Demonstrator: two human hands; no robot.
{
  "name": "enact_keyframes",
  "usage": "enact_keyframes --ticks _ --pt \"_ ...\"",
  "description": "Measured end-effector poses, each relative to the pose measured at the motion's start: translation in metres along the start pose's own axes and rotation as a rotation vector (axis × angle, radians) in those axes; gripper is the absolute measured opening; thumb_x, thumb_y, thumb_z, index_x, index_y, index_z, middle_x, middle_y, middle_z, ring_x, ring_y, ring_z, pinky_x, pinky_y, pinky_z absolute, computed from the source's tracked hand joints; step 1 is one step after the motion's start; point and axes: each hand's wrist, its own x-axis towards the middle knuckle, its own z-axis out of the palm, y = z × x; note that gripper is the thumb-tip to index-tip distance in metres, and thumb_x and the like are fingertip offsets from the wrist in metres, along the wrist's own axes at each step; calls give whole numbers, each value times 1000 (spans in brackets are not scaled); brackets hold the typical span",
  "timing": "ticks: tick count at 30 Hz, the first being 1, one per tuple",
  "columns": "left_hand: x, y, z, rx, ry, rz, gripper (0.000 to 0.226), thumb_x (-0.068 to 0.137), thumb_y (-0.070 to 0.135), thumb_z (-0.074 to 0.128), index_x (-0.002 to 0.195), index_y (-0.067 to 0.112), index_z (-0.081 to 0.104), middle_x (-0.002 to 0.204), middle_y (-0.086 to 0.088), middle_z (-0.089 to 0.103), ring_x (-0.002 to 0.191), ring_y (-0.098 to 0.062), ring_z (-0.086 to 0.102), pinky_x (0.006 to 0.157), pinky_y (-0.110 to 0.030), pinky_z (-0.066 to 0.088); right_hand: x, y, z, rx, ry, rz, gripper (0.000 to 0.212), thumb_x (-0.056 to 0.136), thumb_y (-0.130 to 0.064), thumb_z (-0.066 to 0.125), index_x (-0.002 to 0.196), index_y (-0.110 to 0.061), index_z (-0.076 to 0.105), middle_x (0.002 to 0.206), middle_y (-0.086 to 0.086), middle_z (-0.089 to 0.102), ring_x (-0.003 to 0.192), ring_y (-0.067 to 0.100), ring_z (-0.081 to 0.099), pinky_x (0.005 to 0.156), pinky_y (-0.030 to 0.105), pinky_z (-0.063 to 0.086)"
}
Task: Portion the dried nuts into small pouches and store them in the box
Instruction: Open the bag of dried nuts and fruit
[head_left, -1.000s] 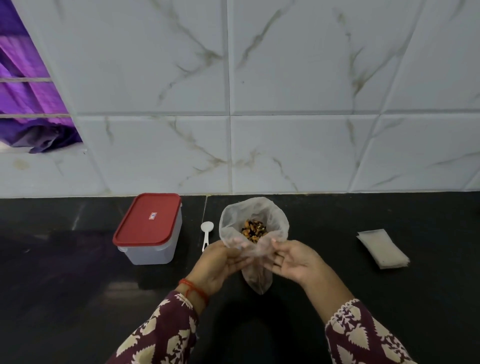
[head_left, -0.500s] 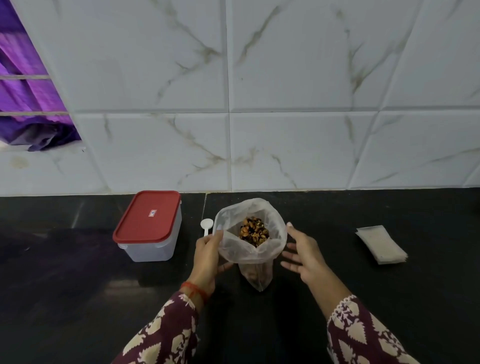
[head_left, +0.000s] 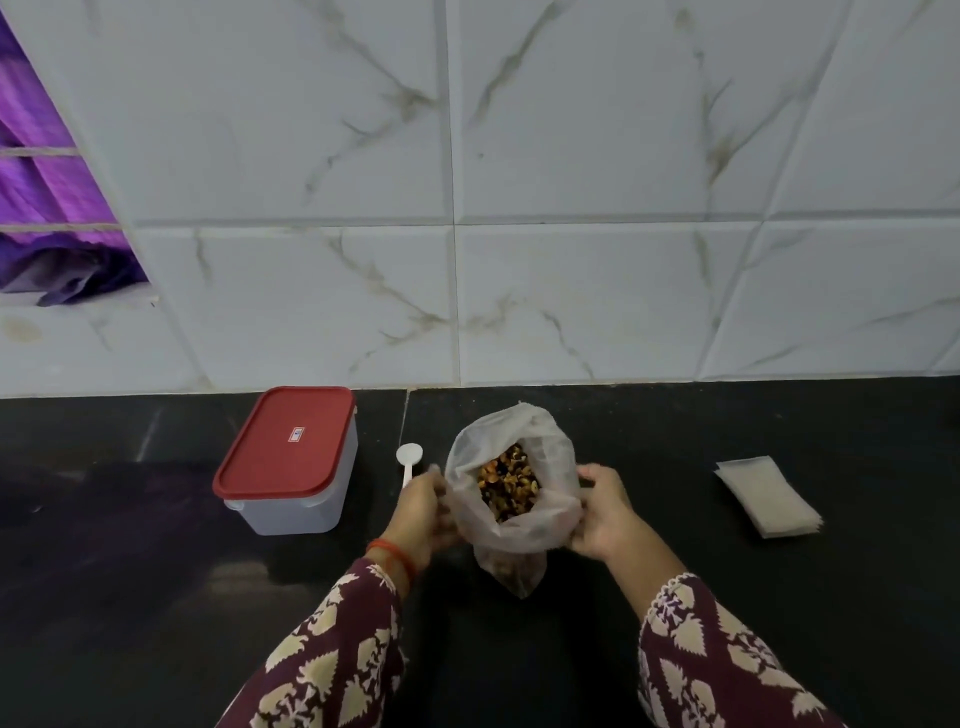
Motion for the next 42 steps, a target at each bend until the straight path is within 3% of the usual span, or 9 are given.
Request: enact_keyframes --ticks 3,7,15,20,25,28,33,38,42 --pt "11 8 -4 301 173 381 56 87 67 35 113 19 47 106 -4 59 97 -24 60 86 -45 51 10 -10 -2 -322 149 -225 36 90 -44 52 102 -13 63 100 11 66 95 28 62 87 46 52" --pt "18 26 15 674 68 498 26 98 41 44 93 18 54 82 5 53 76 -11 53 71 -27 42 17 -20 15 -731 239 -471 24 94 -38 49 93 -15 58 86 2 57 81 17 57 69 33 49" --pt "37 42 16 -149 -179 -206 19 93 13 45 87 0 57 75 -11 55 70 -23 53 66 -35 46 36 -40 4 -157 60 -37 20 88 -19 52 96 -7 66 93 15 63 92 29 60 88 43 51" --pt "44 41 16 612 177 497 46 94 52 44 117 13 52 120 -9 56 103 -20 55 86 -33 43 43 -41 5 -740 218 -464 47 93 -54 43 110 -14 62 108 7 65 96 24 63 77 36 52" --pt "65 45 29 1347 -131 949 43 93 42 53 129 19 53 126 -5 59 114 -22 55 95 -39 45 53 -46 22 -1279 47 -805 32 94 -37 52 117 -16 60 109 0 62 99 17 60 83 30 49" --pt "75 55 37 1155 -151 786 22 95 27 53 92 11 68 84 -5 68 79 -17 62 77 -31 50 58 -55 31 -1200 27 -630 25 96 -26 49 83 -9 63 83 6 61 85 27 61 72 31 47" --pt "95 58 28 168 -438 -112 16 89 24 62 87 9 66 81 -7 64 75 -19 60 86 -36 49 56 -60 32 -438 -130 -170 20 94 -23 53 92 -7 65 84 8 64 78 21 61 80 35 49" --pt "85 50 34 916 53 472 44 89 55 52 95 12 61 85 1 62 82 -15 58 73 -29 45 67 -54 35 -1137 133 -611 52 92 -56 43 120 -15 57 115 4 59 106 21 56 87 35 47" --pt "87 59 33 1164 -30 462 40 94 44 49 67 16 56 66 1 54 58 -9 48 54 -21 37 71 -56 44 -1344 104 -668 43 97 -43 43 106 -7 65 103 8 65 95 23 61 82 33 47"
